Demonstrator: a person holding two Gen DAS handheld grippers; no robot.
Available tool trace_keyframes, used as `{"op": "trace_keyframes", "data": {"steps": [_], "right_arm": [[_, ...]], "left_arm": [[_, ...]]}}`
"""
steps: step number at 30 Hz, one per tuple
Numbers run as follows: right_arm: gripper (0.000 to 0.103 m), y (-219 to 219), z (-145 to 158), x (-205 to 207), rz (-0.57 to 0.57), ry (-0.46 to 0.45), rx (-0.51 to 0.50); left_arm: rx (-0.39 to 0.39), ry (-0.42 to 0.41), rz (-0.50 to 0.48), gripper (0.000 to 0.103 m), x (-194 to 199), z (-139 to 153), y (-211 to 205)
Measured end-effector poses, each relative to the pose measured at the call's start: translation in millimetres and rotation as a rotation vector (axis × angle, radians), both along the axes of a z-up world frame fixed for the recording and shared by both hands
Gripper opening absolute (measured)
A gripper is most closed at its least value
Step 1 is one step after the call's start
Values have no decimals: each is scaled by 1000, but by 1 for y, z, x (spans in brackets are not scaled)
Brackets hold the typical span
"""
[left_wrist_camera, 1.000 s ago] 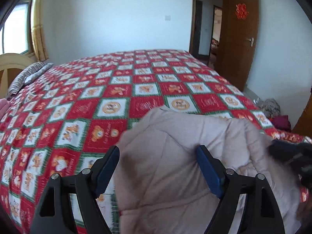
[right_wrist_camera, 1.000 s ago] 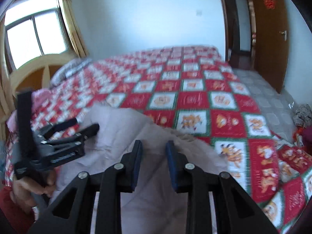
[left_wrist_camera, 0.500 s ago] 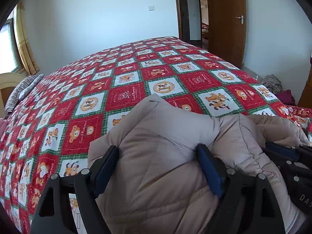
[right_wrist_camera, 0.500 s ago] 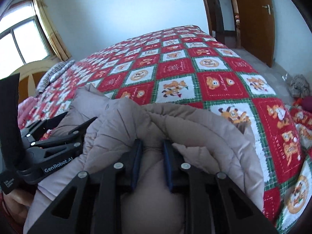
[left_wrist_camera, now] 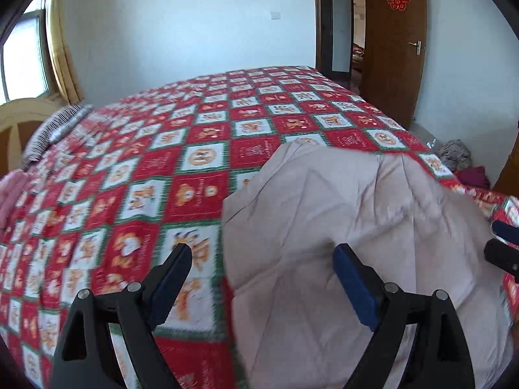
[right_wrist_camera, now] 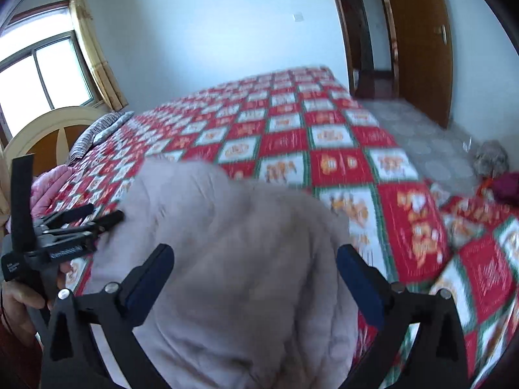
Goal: Fold large clothes
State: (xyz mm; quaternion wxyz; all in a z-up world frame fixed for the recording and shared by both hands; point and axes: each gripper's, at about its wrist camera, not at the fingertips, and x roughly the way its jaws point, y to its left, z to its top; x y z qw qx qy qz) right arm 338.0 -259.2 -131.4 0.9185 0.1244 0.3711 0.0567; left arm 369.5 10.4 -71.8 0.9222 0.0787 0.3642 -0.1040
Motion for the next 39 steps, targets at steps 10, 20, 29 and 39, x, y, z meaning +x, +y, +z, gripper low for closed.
{"op": "trace_keyframes", "data": {"steps": [10,20,29,39], "right_arm": [[103,-32,-54,-8,-44,130,286],[103,-28,-41,-6,49,129,390],[103,-28,-31,2,72,131,414],[103,-14,-37,23,115,129,421]], "left_arm": [[-31,9,13,90,-27,-8,10],[-432,181,-25,90,-51,-41,67],[-842,378,-104,97,-20,-85,75],[-787,357,-255,101,-6,-86,34]]}}
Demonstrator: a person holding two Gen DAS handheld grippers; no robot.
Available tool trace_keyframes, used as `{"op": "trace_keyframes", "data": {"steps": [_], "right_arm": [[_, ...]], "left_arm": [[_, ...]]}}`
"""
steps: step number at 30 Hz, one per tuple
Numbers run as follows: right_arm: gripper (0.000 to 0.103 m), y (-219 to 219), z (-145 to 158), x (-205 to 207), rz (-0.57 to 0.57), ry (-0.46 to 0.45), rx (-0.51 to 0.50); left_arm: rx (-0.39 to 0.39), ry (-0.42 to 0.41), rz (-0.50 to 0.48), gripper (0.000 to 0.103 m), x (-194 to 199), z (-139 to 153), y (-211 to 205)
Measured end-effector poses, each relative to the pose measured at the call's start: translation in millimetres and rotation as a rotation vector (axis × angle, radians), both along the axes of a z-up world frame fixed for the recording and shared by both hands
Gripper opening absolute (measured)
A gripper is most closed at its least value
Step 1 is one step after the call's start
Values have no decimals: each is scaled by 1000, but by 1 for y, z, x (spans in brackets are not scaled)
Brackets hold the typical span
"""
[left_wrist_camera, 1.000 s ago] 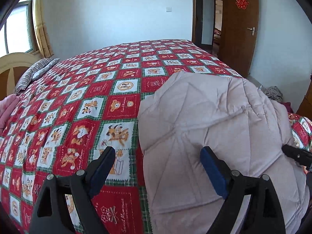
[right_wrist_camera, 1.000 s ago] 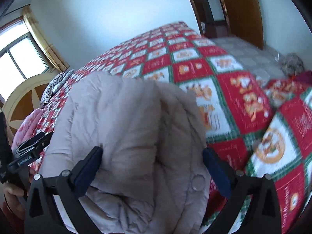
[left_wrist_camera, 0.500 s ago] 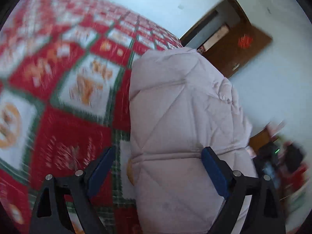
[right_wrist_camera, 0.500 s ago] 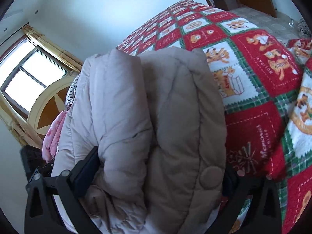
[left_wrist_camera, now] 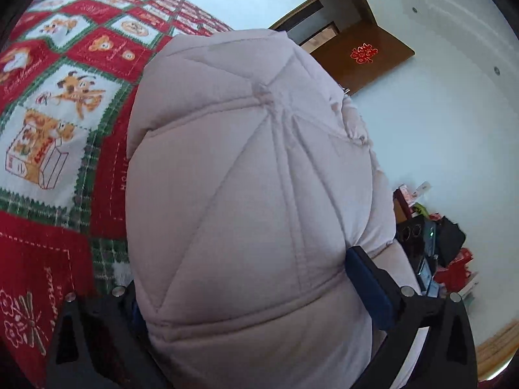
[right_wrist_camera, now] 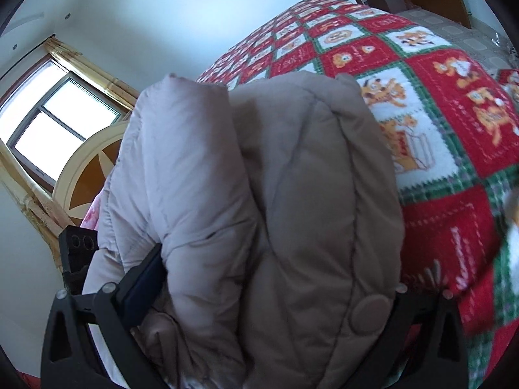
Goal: Fold large clothes
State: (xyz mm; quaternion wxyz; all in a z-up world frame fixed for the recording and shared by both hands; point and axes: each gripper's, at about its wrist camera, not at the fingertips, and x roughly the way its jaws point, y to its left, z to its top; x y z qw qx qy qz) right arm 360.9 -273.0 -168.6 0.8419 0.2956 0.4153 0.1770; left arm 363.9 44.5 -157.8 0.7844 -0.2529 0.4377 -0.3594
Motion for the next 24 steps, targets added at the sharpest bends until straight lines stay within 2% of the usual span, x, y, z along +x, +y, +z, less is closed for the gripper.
{"op": "trace_keyframes", "data": {"steps": [2,3,5,6,7,13,17,20,24], "right_arm": [[103,5,1,0,38,8,-7],[103,10,2,1,62,17,-5],[94,16,5,-5,91,36,31],[84,14,2,-8,92,39,62],[79,17,0,-18,86,41,104],[65,46,11,-63,73,-6,126],[59,56,34,-87,58,-60,143],[55,48,62,-102,34,-121,185],[54,26,117,-136,-27,-241,143]], "left_arm": [[2,-7,-6,98,-2,2,-2],[0,-8,-11,93,-4,4,-2],[-18,-11,-10,83,-11,9,4],[-31,-15,-3,80,-17,12,8],[-37,-20,4,79,-23,14,12],[-15,-76,8,75,-63,36,27],[-21,-144,-34,75,-80,70,23],[-72,-201,-79,75,-91,100,18],[-177,-255,-173,75,-94,136,-14]]}}
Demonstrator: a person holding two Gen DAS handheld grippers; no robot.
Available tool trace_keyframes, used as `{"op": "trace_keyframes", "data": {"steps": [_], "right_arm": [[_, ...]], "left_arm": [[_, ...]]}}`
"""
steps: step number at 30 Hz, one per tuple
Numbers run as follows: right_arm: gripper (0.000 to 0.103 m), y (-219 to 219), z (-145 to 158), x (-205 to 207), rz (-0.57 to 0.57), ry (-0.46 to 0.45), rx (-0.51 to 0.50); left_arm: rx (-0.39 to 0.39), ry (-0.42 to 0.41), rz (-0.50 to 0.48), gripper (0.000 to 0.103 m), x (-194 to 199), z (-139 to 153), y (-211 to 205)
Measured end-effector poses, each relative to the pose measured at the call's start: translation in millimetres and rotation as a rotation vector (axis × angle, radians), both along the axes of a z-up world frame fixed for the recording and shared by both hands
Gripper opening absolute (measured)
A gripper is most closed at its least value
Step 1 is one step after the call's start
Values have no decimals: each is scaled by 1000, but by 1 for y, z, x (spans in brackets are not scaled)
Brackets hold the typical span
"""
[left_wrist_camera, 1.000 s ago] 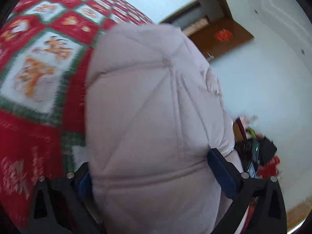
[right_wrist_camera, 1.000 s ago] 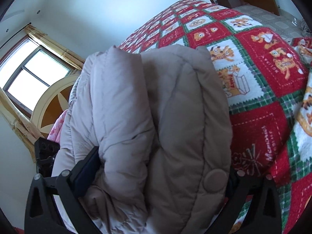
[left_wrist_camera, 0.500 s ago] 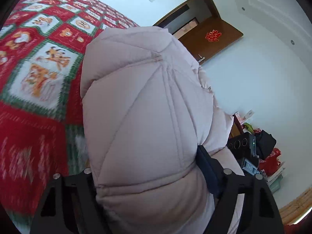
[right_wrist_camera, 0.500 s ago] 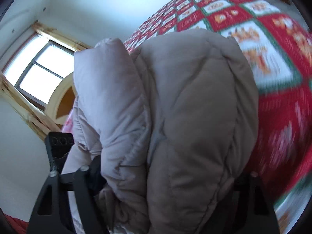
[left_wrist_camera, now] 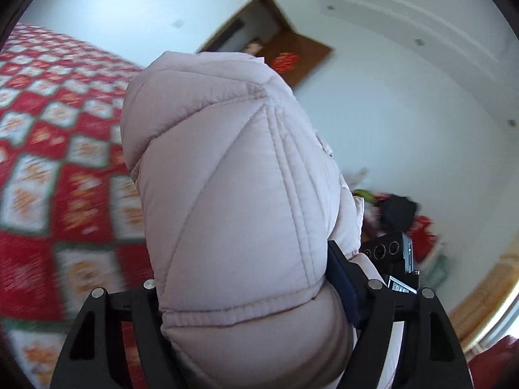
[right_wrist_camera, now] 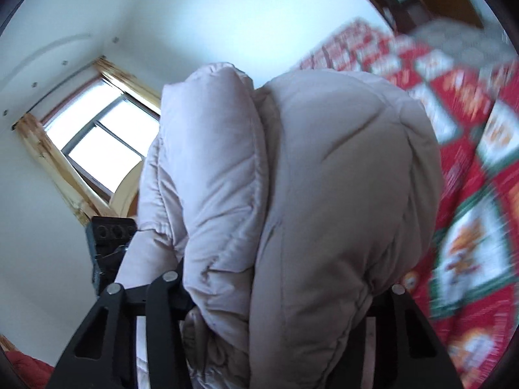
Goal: Fold large clothes
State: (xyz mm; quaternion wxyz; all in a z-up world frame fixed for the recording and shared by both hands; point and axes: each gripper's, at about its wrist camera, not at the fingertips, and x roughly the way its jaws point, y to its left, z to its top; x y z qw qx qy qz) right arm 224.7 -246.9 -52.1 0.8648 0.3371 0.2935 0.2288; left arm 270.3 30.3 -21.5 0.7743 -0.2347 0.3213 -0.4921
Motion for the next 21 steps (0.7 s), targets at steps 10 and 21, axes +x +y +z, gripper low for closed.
{"op": "trace_keyframes", "data": {"steps": [10,21], "right_arm": [[54,-118,66,-56,-302,-18,-222],[62,-236,-97,-13,-438,201,-133]], "left_arm": [[-76,45,-274,75,35,7,-176],[385,33,-162,90,59,-97,-293]]}}
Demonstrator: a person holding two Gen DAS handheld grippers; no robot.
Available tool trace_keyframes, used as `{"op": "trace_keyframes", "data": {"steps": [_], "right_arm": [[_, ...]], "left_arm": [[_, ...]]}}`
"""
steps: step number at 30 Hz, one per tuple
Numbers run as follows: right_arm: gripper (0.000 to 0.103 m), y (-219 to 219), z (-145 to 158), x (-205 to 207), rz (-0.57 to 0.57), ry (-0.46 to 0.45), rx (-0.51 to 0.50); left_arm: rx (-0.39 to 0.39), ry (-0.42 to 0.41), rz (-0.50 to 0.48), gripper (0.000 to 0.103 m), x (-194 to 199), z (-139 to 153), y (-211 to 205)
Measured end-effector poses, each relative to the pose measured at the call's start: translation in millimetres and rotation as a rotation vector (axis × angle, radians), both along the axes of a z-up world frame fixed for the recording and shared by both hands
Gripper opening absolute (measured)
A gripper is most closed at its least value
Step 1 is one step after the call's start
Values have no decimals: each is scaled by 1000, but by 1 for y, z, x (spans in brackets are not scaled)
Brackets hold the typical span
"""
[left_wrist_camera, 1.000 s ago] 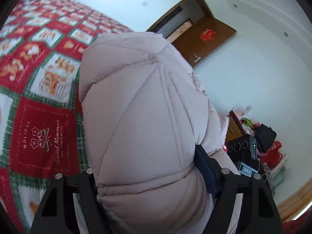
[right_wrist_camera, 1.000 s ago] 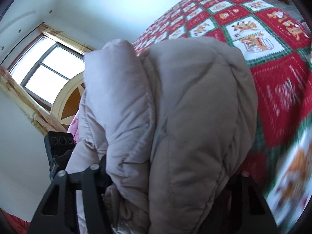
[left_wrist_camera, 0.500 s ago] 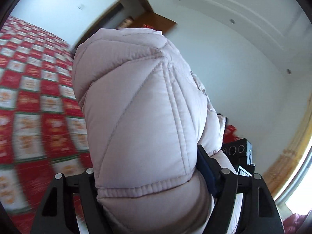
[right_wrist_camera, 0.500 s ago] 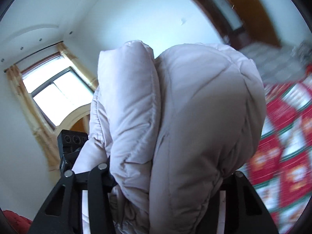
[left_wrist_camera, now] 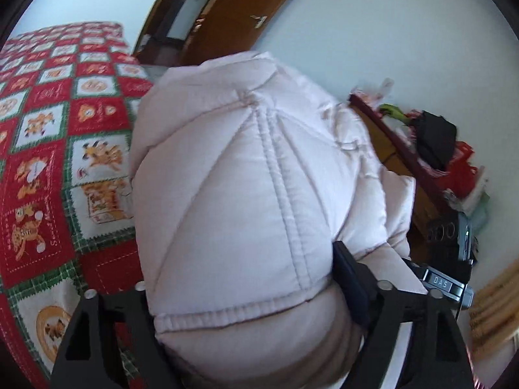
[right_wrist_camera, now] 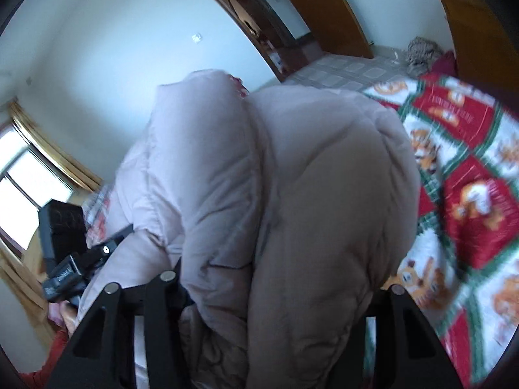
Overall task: Fold large clothes
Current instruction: 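Set the rolled jacket bundle down on the quilt and open both grippers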
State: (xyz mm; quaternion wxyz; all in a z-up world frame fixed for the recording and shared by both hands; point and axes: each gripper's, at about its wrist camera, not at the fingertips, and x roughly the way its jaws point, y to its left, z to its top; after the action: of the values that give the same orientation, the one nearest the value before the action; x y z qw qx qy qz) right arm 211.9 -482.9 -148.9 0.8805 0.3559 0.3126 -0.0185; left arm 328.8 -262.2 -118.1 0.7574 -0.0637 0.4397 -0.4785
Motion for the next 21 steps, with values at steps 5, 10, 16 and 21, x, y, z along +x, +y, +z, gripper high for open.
{"op": "trace_keyframes", "data": {"steps": [5,10,16,21], "right_arm": [[69,-14,-26,-2,-10,-16,65],[81,-15,-18,-23,-43,2,46],[90,1,25,-77,-112,64,-112],[93,35,59,-137,-218,89,-297]], "left_arm": [[82,-86,91,102,-2,-8,-10],[116,-79,109,102,-15,-4,-6],[196,-136,149,102,-36,17,16],[241,-288,190,102,-61,34,34]]}}
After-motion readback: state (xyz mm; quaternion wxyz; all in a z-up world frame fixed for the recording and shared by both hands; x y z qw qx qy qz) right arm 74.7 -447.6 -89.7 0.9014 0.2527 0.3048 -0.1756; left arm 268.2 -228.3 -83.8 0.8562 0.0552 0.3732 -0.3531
